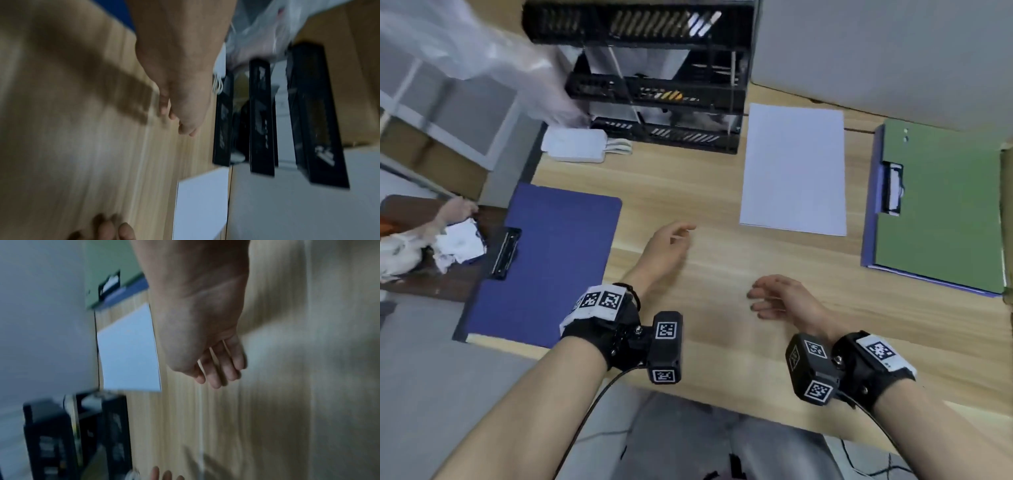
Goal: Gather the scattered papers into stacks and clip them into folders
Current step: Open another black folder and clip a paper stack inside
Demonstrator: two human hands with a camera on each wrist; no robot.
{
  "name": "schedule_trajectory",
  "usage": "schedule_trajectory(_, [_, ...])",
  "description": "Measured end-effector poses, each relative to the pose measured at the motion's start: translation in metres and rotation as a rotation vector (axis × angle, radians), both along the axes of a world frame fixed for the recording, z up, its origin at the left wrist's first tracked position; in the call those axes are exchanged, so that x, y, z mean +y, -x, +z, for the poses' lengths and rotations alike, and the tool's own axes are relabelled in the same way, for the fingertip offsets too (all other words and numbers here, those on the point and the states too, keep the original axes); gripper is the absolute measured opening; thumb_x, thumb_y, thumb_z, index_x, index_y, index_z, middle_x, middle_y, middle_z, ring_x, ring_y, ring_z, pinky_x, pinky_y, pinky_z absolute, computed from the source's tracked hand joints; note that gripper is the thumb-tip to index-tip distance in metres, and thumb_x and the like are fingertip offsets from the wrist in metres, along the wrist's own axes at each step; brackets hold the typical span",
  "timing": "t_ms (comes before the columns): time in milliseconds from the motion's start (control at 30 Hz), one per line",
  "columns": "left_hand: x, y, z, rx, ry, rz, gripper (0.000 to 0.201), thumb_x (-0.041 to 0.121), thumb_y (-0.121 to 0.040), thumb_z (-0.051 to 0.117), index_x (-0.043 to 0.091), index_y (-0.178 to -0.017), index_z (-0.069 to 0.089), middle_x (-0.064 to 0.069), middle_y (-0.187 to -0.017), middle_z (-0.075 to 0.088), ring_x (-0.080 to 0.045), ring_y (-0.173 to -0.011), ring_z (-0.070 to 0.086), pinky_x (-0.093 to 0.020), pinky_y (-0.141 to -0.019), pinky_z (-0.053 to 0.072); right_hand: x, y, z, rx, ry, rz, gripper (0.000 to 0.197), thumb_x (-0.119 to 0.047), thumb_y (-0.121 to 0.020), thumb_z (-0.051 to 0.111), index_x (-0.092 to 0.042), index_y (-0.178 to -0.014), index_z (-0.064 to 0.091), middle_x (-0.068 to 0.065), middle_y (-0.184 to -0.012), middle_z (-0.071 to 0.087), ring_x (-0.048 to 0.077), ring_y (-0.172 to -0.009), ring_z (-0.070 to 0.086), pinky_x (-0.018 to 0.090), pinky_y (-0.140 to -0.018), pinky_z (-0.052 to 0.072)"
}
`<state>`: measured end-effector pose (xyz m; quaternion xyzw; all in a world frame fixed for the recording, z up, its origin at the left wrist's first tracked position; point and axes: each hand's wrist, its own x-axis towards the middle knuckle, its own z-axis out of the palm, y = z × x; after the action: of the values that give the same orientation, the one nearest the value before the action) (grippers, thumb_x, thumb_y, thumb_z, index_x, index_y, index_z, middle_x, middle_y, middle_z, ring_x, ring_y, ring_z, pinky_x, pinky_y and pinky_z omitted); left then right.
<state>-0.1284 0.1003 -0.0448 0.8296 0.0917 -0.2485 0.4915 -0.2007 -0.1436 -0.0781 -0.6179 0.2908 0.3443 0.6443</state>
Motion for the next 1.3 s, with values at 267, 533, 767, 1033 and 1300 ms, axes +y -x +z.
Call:
schedule_trajectory(267, [0.184, 0.047, -0.002, 0.014, -0.307, 0.201, 0.057, 0.017, -0.093, 0.059, 0.024, -0.145, 0.039, -0.004, -0.154, 0.019, -0.023, -0.144, 0.017, -0.036, -0.114, 0.021, 0.155, -0.016, -0.002, -0.048, 0.033, 0.161, 0.011, -0.011, -0.095, 0.054, -0.016, -0.105, 0.056, 0.004, -0.093, 0.061, 0.022, -0.076, 0.06, 0.03, -0.066, 0.049])
schedule_trajectory(533, [0.263, 0.07, -0.039, 0.14, -0.475, 0.446, 0.08, 0.028, -0.081, 0.07, 0.013, -0.149, 0.031, -0.018, -0.159, 0.017, -0.034, -0.147, 0.014, -0.046, -0.119, 0.015, 0.227, -0.035, 0.003, -0.084, 0.083, 0.248, 0.046, -0.02, -0.097, 0.051, -0.021, -0.141, 0.038, -0.003, -0.123, 0.05, 0.015, -0.103, 0.054, 0.026, -0.085, 0.041])
schedule_trajectory(767, [0.274, 0.071, -0.039, 0.112, -0.522, 0.393, 0.068, 0.031, -0.079, 0.066, 0.005, -0.138, 0.042, -0.019, -0.138, 0.045, -0.037, -0.13, 0.039, -0.043, -0.111, 0.03, 0.256, -0.032, 0.002, -0.063, 0.072, 0.4, 0.052, -0.019, -0.097, 0.05, -0.022, -0.146, 0.035, -0.002, -0.136, 0.05, 0.016, -0.132, 0.044, 0.036, -0.117, 0.028])
schedule_trajectory(1033, [0.275, 0.07, -0.046, 0.176, -0.525, 0.431, 0.067, 0.042, -0.079, 0.06, 0.014, -0.137, 0.041, -0.017, -0.138, 0.043, -0.039, -0.127, 0.036, -0.044, -0.107, 0.03, 0.255, -0.037, -0.006, -0.08, 0.087, 0.31, 0.03, -0.013, -0.095, 0.05, -0.025, -0.122, 0.052, -0.008, -0.108, 0.064, 0.013, -0.11, 0.058, 0.03, -0.105, 0.04])
schedule_trajectory(1300, [0.26, 0.091, -0.043, 0.183, -0.393, 0.511, 0.04, 0.035, -0.081, 0.058, 0.026, -0.12, 0.055, -0.003, -0.117, 0.064, -0.027, -0.11, 0.059, -0.041, -0.096, 0.045, 0.242, -0.045, -0.006, -0.043, 0.073, 0.101, 0.016, -0.007, -0.089, 0.043, -0.017, -0.099, 0.05, -0.002, -0.089, 0.058, 0.01, -0.069, 0.054, 0.024, -0.07, 0.047])
